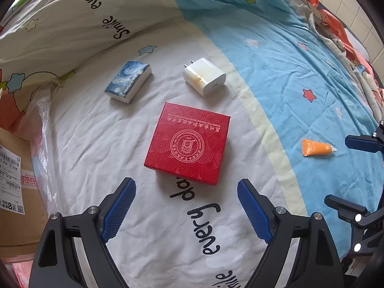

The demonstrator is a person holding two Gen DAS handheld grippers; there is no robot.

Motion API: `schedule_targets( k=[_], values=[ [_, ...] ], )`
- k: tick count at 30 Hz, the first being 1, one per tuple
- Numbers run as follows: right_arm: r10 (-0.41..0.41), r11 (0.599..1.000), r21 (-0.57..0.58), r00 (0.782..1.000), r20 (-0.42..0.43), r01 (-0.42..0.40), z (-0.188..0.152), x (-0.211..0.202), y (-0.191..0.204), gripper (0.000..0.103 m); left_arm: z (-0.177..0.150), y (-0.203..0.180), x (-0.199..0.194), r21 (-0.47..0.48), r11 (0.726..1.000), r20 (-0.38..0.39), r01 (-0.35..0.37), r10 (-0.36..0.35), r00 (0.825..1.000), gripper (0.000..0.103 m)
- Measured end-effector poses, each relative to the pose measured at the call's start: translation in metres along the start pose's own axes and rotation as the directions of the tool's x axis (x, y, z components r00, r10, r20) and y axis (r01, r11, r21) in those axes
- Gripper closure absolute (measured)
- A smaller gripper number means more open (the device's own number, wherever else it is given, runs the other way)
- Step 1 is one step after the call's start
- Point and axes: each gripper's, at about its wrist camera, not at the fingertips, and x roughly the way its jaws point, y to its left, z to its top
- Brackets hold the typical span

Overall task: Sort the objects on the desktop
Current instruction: 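Move right tool toward the orange tube while left tool approaches the red box, then close right tool on the orange tube while left tool grasps the red box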

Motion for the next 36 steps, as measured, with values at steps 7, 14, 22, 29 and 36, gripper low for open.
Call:
schedule_targets(
  k=[7, 14, 22, 29, 36],
  values=[
    [0.020, 1.000, -0.022, 0.999, 0.026, -0.020, 0.005, 0.002, -0.012, 0.030, 0.006, -0.006, 0.004, 0.095, 0.995, 0.011, 0.021, -0.023, 1.000, 0.014],
    [0.044, 0.997, -0.064, 0.999, 0.021, -0.043, 0.011, 0.004, -0.025, 0.030, 0.015, -0.006, 0.010, 0.185, 0.983, 0.010, -0.010, 0.008, 1.000, 0.014],
    [0.039, 0.988, -0.152, 0.999, -0.006, -0.039, 0.014, 0.013, -0.019, 0.030, 0.020, 0.003, 0.022, 0.144, 0.990, 0.003, 0.009, -0.010, 1.000, 0.014],
    [0.022, 0.988, -0.154, 1.000, -0.017, -0.024, 0.020, 0.024, -0.029, 0.030, 0.024, 0.004, 0.033, 0.140, 0.990, -0.006, 0.019, -0.019, 1.000, 0.014],
    [0.031, 0.983, -0.182, 0.999, -0.039, -0.038, 0.024, 0.035, -0.032, 0.030, 0.028, 0.004, 0.043, 0.146, 0.989, -0.010, 0.037, -0.036, 0.999, 0.014]
  ],
)
